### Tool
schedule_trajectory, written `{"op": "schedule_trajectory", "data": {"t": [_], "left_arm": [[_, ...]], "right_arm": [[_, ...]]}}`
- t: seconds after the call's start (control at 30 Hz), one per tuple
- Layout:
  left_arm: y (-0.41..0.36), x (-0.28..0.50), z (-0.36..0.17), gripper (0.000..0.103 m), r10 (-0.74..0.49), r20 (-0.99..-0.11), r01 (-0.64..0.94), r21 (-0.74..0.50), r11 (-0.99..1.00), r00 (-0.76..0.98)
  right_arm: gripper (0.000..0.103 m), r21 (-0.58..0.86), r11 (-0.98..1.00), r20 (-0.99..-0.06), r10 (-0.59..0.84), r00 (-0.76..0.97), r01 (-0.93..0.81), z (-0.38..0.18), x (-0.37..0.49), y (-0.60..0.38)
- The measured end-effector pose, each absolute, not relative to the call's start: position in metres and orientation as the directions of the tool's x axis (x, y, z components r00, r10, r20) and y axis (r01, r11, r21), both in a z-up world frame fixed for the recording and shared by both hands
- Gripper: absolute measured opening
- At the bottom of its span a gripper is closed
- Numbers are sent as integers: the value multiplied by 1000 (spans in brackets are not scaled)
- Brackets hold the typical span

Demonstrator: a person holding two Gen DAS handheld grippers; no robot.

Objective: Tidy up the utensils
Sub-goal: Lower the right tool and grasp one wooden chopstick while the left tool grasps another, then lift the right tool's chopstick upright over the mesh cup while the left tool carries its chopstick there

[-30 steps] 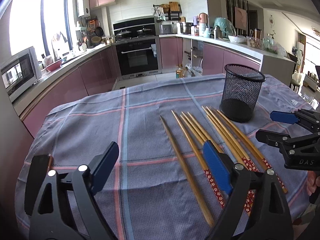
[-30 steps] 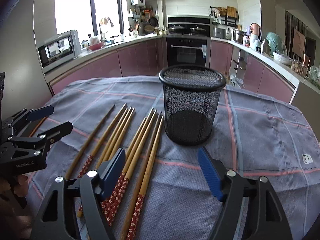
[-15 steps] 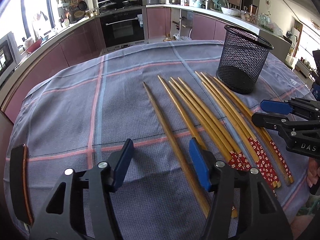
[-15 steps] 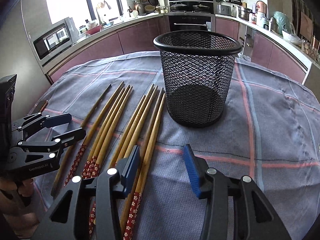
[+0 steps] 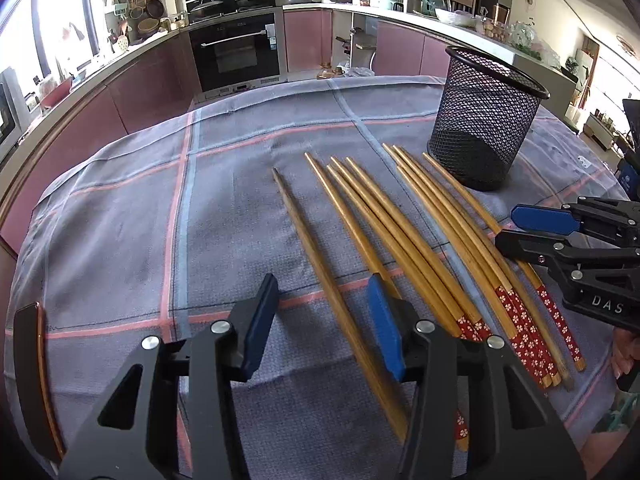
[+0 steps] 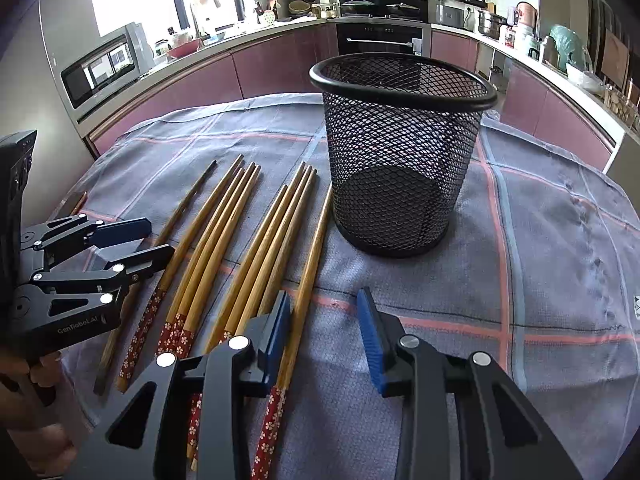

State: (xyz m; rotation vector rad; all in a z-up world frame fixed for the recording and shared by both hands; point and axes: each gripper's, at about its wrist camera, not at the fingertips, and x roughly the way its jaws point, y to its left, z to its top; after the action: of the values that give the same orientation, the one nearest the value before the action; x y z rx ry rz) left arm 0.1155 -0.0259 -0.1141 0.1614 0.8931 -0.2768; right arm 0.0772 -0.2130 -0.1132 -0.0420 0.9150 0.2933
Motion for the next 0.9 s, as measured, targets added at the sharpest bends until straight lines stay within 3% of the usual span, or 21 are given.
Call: {"op": "schedule_trajectory", "data": {"t": [0.17, 0.23, 0.33, 0.9], "left_arm": [[-30, 118, -114, 32, -178, -784, 298, 9, 955, 595], [-31, 119, -113, 26, -173, -781, 278, 0, 961, 599], [-31, 119, -113, 13, -181, -779, 260, -25, 965, 600], [-11, 97, -85, 8, -279, -730, 279, -126, 952, 624]], "right_arm": [[23, 102, 956, -786, 246, 567, -274, -113, 81, -213], [8, 147, 951, -781, 280, 558, -271, -114, 84, -216], [6, 185, 948, -773, 303, 557, -258, -115, 84, -221], [5, 277, 890, -665, 449, 596, -362, -79, 60, -234]]}}
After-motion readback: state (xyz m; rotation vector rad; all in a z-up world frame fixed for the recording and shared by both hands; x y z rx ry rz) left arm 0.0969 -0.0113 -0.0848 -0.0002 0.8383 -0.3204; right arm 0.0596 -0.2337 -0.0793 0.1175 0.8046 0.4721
